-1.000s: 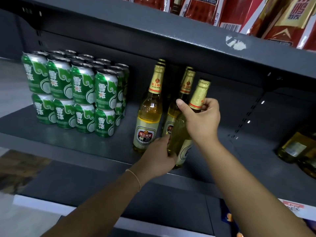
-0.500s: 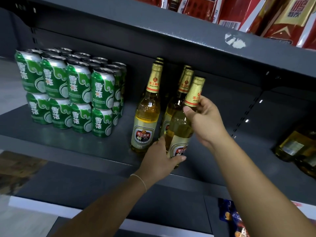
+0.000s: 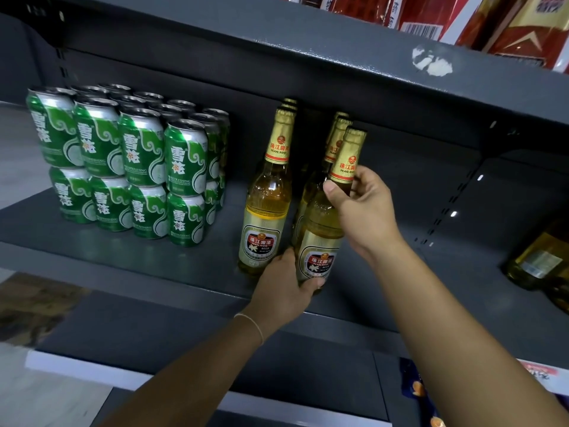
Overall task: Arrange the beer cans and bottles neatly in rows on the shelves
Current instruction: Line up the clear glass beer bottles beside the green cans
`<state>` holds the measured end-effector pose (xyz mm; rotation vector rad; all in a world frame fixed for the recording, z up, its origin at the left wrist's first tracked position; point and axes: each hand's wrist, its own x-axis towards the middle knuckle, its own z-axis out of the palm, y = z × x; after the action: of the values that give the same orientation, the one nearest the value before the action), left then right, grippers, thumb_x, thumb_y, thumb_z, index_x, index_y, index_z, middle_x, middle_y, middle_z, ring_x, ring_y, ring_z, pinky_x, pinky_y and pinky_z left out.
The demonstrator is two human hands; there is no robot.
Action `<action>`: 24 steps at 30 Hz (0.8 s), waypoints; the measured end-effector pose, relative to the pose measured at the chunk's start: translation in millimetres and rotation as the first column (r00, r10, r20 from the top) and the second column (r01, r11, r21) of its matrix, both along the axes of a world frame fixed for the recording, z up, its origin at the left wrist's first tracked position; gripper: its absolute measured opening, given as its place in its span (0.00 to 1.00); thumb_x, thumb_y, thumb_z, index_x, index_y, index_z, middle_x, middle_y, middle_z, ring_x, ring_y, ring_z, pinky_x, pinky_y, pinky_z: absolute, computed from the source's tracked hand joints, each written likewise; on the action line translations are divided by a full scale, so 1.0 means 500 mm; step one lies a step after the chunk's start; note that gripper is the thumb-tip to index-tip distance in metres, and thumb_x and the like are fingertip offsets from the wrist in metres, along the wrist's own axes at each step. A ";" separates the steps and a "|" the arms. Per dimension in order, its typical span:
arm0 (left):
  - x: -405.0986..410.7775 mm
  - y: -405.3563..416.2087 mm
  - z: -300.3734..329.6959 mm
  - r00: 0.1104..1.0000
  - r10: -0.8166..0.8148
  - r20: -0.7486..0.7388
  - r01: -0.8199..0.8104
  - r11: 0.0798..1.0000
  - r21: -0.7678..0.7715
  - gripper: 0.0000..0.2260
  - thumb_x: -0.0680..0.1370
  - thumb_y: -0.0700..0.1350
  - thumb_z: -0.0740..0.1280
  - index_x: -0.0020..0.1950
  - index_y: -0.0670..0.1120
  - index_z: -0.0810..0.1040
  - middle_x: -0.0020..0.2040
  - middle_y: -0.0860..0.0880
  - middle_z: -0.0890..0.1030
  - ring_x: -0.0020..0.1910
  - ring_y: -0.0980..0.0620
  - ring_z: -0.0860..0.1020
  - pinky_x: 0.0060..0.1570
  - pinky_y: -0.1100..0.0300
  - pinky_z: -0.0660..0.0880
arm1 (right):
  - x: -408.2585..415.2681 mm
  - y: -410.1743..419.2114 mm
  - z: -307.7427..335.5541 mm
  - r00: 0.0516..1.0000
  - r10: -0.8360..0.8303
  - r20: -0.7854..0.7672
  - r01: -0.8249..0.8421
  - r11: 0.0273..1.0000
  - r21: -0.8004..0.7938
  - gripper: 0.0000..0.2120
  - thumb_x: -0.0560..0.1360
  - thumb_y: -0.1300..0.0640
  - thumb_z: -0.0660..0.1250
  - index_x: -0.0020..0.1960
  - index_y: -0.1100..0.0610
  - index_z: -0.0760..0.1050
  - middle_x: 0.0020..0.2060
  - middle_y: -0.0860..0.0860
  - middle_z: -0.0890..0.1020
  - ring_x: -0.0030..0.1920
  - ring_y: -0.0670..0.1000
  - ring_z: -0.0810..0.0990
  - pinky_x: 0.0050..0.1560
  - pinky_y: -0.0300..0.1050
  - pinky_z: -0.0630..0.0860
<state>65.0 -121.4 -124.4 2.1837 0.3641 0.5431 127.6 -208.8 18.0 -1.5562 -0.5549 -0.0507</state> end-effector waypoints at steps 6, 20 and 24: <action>0.010 0.004 0.000 1.000 -0.014 0.003 0.014 1.000 0.017 0.25 0.72 0.54 0.72 0.65 0.49 0.68 0.60 0.50 0.78 0.59 0.51 0.76 0.61 0.56 0.74 | 0.005 0.010 -0.004 1.000 -0.031 -0.002 0.031 0.999 0.016 0.20 0.75 0.63 0.73 0.65 0.60 0.74 0.51 0.52 0.83 0.52 0.49 0.83 0.57 0.49 0.81; 0.013 0.008 -0.005 0.999 -0.047 0.011 0.047 0.999 -0.002 0.26 0.75 0.47 0.70 0.70 0.48 0.63 0.64 0.49 0.74 0.63 0.50 0.73 0.65 0.56 0.70 | 0.013 0.021 -0.022 0.987 -0.124 0.098 0.129 0.991 -0.046 0.21 0.75 0.56 0.74 0.65 0.55 0.74 0.52 0.48 0.82 0.55 0.48 0.82 0.59 0.52 0.80; 0.016 0.008 -0.006 0.999 -0.044 -0.002 0.044 0.999 -0.001 0.28 0.75 0.47 0.70 0.71 0.48 0.62 0.65 0.48 0.74 0.64 0.50 0.72 0.66 0.54 0.70 | 0.015 0.020 -0.022 0.987 -0.117 0.109 0.122 0.991 -0.045 0.18 0.75 0.56 0.74 0.63 0.54 0.74 0.52 0.48 0.82 0.54 0.47 0.82 0.59 0.52 0.80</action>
<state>73.1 -117.3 -127.6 2.1862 0.3167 0.5156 135.1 -199.0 6.7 -1.6430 -0.5496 -0.2133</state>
